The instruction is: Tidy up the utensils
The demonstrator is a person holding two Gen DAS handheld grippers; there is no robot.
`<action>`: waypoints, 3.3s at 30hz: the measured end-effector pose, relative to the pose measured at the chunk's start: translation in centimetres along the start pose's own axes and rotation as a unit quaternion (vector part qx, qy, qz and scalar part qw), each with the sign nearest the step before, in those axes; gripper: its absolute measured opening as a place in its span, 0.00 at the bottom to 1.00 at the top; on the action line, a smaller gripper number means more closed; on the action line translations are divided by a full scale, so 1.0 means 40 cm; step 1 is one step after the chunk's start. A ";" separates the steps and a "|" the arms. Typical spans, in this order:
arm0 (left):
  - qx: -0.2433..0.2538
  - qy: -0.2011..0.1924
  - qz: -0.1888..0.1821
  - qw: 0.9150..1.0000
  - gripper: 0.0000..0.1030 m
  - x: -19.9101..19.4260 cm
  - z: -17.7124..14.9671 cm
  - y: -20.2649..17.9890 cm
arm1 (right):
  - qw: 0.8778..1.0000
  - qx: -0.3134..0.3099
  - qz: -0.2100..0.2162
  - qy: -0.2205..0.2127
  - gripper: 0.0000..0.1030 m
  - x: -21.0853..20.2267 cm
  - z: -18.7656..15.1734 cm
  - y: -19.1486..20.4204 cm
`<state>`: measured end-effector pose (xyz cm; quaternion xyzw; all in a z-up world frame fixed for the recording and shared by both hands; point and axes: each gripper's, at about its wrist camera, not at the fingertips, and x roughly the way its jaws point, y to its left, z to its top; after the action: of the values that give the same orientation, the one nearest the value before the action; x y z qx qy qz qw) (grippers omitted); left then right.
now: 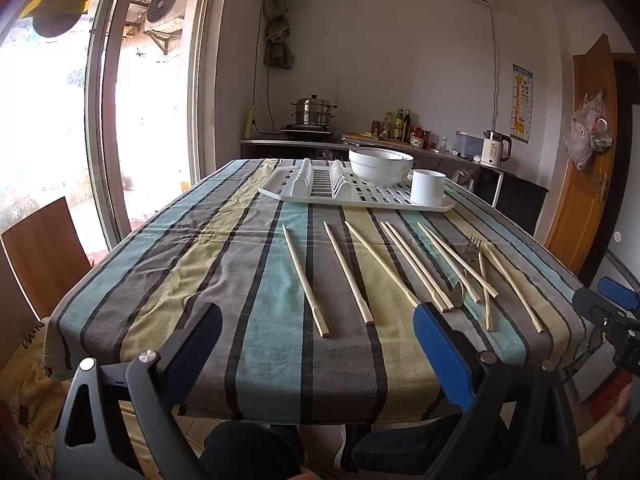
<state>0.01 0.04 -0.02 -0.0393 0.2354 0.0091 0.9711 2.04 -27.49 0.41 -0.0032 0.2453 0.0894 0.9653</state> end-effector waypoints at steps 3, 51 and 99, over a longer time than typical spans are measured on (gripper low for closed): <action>-0.006 0.003 -0.005 1.000 0.95 -0.002 -0.001 0.004 | 1.000 0.000 0.000 -0.002 0.91 -0.001 0.002 -0.001; -0.001 -0.007 -0.002 1.000 0.95 -0.029 0.020 -0.003 | 1.000 0.001 0.000 -0.004 0.90 -0.019 0.019 0.005; 0.006 0.001 0.007 1.000 0.95 -0.016 0.027 -0.001 | 1.000 0.001 0.001 -0.008 0.91 -0.011 0.027 0.009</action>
<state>-0.06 0.07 1.22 -0.0320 0.2364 0.0143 0.9710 2.10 -27.15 1.60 -0.0013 0.2378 0.0898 0.9671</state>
